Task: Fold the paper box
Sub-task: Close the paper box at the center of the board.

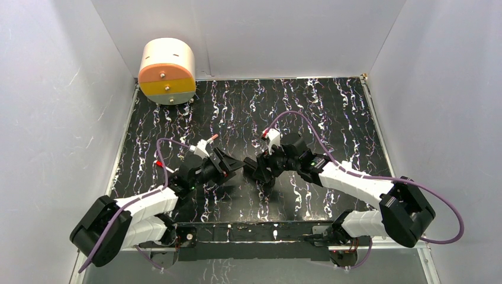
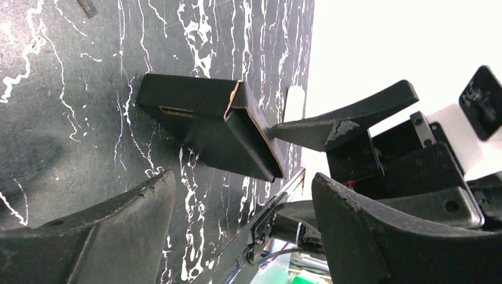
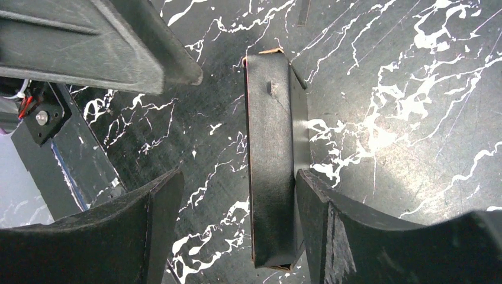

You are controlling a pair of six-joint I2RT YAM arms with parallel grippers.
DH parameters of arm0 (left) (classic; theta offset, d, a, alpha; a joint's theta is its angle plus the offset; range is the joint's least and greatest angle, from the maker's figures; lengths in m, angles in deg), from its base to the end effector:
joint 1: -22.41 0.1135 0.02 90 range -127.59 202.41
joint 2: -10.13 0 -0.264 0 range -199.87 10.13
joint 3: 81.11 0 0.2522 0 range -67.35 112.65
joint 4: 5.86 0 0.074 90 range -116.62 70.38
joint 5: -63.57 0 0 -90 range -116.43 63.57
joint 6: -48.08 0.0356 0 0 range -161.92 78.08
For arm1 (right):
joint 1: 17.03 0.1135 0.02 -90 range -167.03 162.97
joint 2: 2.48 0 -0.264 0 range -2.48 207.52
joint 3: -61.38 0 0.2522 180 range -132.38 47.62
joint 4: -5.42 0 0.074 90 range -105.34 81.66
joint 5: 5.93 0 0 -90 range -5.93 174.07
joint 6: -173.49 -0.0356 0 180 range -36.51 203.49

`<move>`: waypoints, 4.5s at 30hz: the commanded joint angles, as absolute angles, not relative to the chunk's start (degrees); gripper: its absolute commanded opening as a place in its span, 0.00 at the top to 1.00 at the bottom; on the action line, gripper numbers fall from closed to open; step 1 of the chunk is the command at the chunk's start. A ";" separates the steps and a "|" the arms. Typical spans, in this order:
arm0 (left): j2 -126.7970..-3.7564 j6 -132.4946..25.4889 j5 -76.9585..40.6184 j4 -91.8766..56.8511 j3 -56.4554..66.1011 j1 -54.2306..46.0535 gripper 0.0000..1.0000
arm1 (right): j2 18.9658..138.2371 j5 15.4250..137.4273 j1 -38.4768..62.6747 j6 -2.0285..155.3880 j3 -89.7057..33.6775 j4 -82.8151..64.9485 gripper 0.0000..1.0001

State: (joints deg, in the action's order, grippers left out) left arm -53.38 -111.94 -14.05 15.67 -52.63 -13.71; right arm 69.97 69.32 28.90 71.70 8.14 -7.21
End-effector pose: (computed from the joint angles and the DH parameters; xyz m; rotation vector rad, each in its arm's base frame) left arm 0.1688 -0.1326 0.1796 -0.4342 2.0319 -1.4395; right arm 0.1817 0.2008 0.2250 -0.8065 2.0807 0.8498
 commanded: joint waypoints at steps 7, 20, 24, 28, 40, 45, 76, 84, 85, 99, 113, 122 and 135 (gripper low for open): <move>-63.34 -118.19 -14.80 20.32 -46.67 -13.54 0.20 | 71.08 67.39 29.26 71.63 8.90 -1.67 0.24; -78.82 -119.38 -12.32 28.12 -44.64 -13.79 0.54 | 72.60 66.79 29.47 71.43 9.14 -0.30 0.29; -82.57 -120.08 -11.65 30.88 -45.17 -13.80 0.72 | 72.45 67.08 28.89 69.42 9.72 1.57 0.30; -83.48 -119.64 -11.21 31.62 -44.77 -13.78 0.80 | 71.57 66.75 26.50 66.27 10.59 2.58 0.31; -85.11 -116.33 -12.63 29.96 -47.32 -13.71 0.54 | 70.59 72.93 24.54 60.00 10.31 -3.02 0.02; -81.70 -113.78 -14.63 25.33 -49.72 -13.21 0.41 | 72.24 73.47 24.54 59.13 9.02 -4.83 0.01; -89.74 -107.20 -9.78 21.33 -37.48 -16.95 0.92 | 83.43 69.71 23.84 51.97 9.06 0.43 0.40; -82.84 -104.40 -11.58 18.30 -38.20 -17.14 0.92 | 83.13 66.72 23.15 49.68 10.27 4.80 0.42; -81.46 -104.03 -11.62 17.88 -38.08 -17.26 0.92 | 83.72 65.21 23.12 49.13 10.17 6.03 0.43; -64.21 -100.29 -16.67 6.90 -36.70 -18.88 0.90 | 93.39 52.70 23.45 42.11 6.74 17.65 0.61; -59.58 -97.26 -24.31 -1.50 -41.31 -18.24 0.84 | 91.41 61.20 22.87 47.64 3.63 6.29 0.47; -50.70 -96.32 -32.09 -11.28 -50.26 -15.14 0.73 | 89.51 64.76 22.94 51.41 1.09 0.56 0.42; -40.95 -98.78 -28.08 -13.42 -46.10 -14.59 0.65 | 89.00 66.01 22.87 51.41 0.00 -0.04 0.29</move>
